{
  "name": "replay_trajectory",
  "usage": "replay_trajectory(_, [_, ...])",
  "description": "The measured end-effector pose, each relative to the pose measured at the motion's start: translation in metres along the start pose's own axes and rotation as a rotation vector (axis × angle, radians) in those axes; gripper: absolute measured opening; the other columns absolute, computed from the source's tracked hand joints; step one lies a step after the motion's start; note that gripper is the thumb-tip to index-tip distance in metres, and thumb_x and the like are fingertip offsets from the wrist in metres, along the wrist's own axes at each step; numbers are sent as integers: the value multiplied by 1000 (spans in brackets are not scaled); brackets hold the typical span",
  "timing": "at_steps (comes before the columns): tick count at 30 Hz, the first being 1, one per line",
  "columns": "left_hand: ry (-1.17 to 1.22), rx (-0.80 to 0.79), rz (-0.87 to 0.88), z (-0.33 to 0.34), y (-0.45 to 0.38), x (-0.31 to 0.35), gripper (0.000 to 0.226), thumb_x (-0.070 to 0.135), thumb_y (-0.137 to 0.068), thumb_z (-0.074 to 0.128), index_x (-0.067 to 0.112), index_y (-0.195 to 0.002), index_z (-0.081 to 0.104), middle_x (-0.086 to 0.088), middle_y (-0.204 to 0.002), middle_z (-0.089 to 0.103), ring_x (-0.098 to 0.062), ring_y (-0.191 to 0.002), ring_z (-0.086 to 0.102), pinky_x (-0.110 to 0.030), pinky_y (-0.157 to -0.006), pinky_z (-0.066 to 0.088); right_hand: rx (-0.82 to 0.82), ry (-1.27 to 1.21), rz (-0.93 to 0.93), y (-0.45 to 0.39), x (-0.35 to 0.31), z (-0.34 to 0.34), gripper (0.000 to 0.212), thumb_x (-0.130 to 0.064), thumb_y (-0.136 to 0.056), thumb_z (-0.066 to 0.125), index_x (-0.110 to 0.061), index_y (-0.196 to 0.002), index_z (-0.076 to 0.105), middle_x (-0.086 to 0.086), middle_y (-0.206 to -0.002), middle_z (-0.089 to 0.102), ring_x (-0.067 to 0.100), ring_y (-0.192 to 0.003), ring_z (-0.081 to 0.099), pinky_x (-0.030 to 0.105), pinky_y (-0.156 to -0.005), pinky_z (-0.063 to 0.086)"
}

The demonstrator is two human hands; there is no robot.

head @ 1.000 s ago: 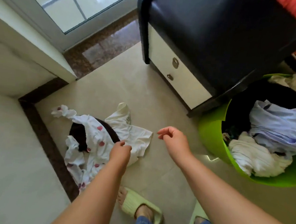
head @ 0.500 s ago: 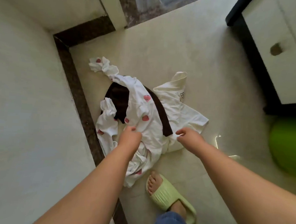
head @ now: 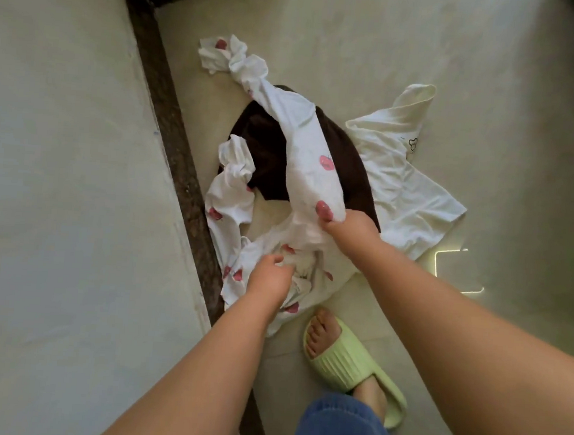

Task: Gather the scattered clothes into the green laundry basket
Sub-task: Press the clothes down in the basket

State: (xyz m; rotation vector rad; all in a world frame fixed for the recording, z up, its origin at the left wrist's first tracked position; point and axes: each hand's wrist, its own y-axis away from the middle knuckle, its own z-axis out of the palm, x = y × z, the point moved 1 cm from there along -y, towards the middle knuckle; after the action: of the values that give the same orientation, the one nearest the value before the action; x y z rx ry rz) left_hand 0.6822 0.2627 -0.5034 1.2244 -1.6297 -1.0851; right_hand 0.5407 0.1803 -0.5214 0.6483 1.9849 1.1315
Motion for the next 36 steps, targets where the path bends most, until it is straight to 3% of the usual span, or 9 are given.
replay_trajectory(4, [-46,39,6,3,37,6,59,16,-92,54,18,-147,32,-13,-124,57,-23,-89,61,-33,-72,54,-171,-560,142,35,1,-41,43,-43,-77,73,-16,-110,66,-2,-110,66,19,-106,60,32,-96,45])
replay_trajectory(8, [-277,154,182,14,78,19,111,32,-79,75,33,-152,-9,-14,-159,12,-37,-140,28,-47,-108,37,-424,-992,62,81,-6,-104,35,-28,-96,55,-27,-131,57,-6,-131,62,17,-121,58,42,-99,47])
replay_trajectory(11, [-389,111,378,34,113,41,128,39,-70,82,42,-148,-19,-10,-160,-20,-37,-148,-4,-49,-118,19,-628,-1050,-51,118,-18,-151,42,-32,-96,51,-24,-137,51,3,-130,62,23,-119,60,47,-97,50])
replay_trajectory(17, [-72,243,578,72,181,86,97,6,-84,69,9,-154,3,-19,-160,2,-35,-147,12,-44,-119,18,-800,-975,-176,185,-32,-206,42,-27,-90,50,-16,-130,56,7,-122,63,23,-111,63,41,-97,51])
replay_trajectory(21, [280,348,659,92,247,119,37,21,-88,50,12,-124,54,-10,-119,62,-31,-111,58,-40,-89,49,-675,-1080,-264,224,-22,-282,57,-26,-86,57,-18,-141,46,10,-135,56,26,-113,59,43,-85,56])
replay_trajectory(25, [609,455,591,88,307,140,28,31,-95,45,20,-117,58,1,-105,65,-23,-100,62,-34,-82,51,-176,-788,-197,236,9,-341,44,-23,-92,62,-11,-132,52,12,-126,63,20,-100,65,37,-77,56])
replay_trajectory(30, [636,365,780,82,403,169,21,33,-96,42,33,-110,57,6,-103,63,-16,-97,60,-41,-93,52,227,63,-417,257,34,-367,105,-40,-76,78,-24,-154,9,9,-156,27,28,-137,37,45,-110,37])
replay_trajectory(33, [599,269,915,85,460,186,27,31,-92,43,27,-112,60,0,-107,67,-19,-99,63,-43,-91,53,289,217,-743,285,22,-364,121,-47,-66,83,-30,-154,1,0,-161,12,22,-148,15,47,-119,20])
replay_trajectory(36, [779,111,832,93,505,188,36,31,-95,42,15,-124,58,-12,-127,62,-22,-103,61,-45,-93,52,163,170,-830,298,14,-356,125,-59,-48,87,-35,-149,19,-7,-148,36,20,-136,37,47,-111,36])
